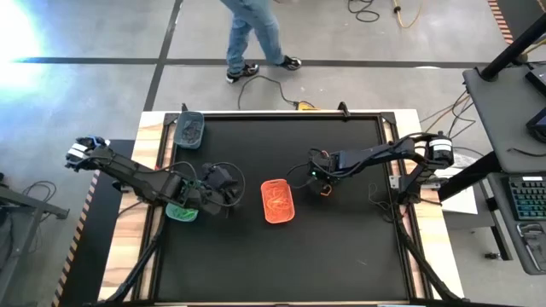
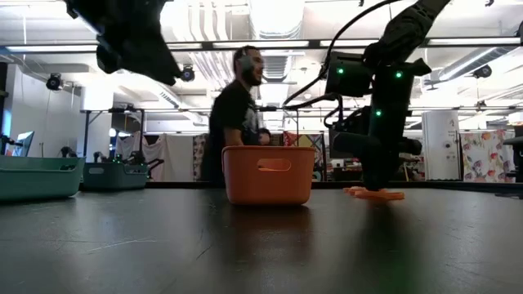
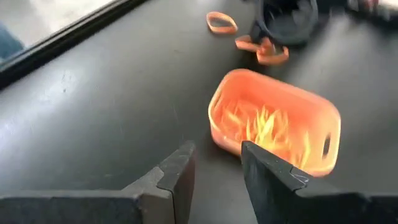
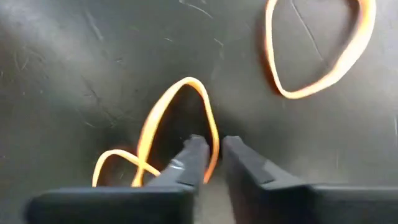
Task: Sort rubber bands into baskets
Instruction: Put the orange rubber band into the orange bin
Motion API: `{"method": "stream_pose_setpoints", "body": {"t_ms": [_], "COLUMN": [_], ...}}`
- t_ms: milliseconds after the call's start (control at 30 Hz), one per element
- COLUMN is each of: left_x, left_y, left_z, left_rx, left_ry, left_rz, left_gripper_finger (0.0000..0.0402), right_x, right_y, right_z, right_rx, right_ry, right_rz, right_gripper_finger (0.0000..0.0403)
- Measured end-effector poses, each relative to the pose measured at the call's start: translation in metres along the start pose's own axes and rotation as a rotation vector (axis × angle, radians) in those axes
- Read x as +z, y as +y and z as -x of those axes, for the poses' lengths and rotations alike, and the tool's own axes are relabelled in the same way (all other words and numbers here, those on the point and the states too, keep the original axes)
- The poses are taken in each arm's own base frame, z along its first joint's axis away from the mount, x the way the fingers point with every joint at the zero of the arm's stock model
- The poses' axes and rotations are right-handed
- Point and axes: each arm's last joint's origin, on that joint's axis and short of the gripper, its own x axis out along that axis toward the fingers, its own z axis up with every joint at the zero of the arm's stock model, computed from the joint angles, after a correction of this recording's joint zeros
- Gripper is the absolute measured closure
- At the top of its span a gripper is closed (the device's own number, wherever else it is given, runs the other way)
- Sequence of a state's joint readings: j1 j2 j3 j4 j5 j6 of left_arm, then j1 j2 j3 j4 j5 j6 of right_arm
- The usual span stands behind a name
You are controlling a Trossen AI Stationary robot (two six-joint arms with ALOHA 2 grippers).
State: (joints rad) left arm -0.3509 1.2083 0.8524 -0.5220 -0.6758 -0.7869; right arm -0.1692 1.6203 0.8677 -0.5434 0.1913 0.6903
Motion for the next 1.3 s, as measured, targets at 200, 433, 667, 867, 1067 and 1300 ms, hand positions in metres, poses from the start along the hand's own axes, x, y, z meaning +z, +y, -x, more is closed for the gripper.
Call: {"method": "stream_pose_setpoints", "body": {"t_ms": [200,433,667,867,1067,1300], "left_x": [0.000,0.005,0.016,0.012,0.015,0.027], "left_y": [0.001,0.010,0.026,0.029,0.041,0.081], "left_z": [0.000,-0.006,-0.022,-0.039,-0.053,-0.068], "left_rx": [0.013,0.085,0.275,0.343,0.352,0.337], "left_ry": [-0.003,-0.015,-0.088,-0.072,-0.007,0.203], "left_rz": [-0.180,-0.033,-0.065,-0.007,0.154,0.132], "left_gripper_finger": [0.0288,0.0288,0.0288,0.0288,0.0283,0.0241], "right_x": [0.036,0.109,0.170,0.195,0.208,0.214], "right_y": [0.017,0.026,0.039,0.052,0.054,0.038], "right_z": [0.016,-0.003,-0.039,-0.043,-0.032,0.010], "right_rx": [0.090,0.210,0.335,0.299,0.269,0.265], "right_ry": [-0.150,-0.256,-0.189,-0.111,-0.141,-0.192], "right_rz": [0.103,0.191,0.157,0.329,0.436,0.473], "right_gripper_finger": [0.0392,0.0393,0.0384,0.0324,0.0229,0.0148]}}
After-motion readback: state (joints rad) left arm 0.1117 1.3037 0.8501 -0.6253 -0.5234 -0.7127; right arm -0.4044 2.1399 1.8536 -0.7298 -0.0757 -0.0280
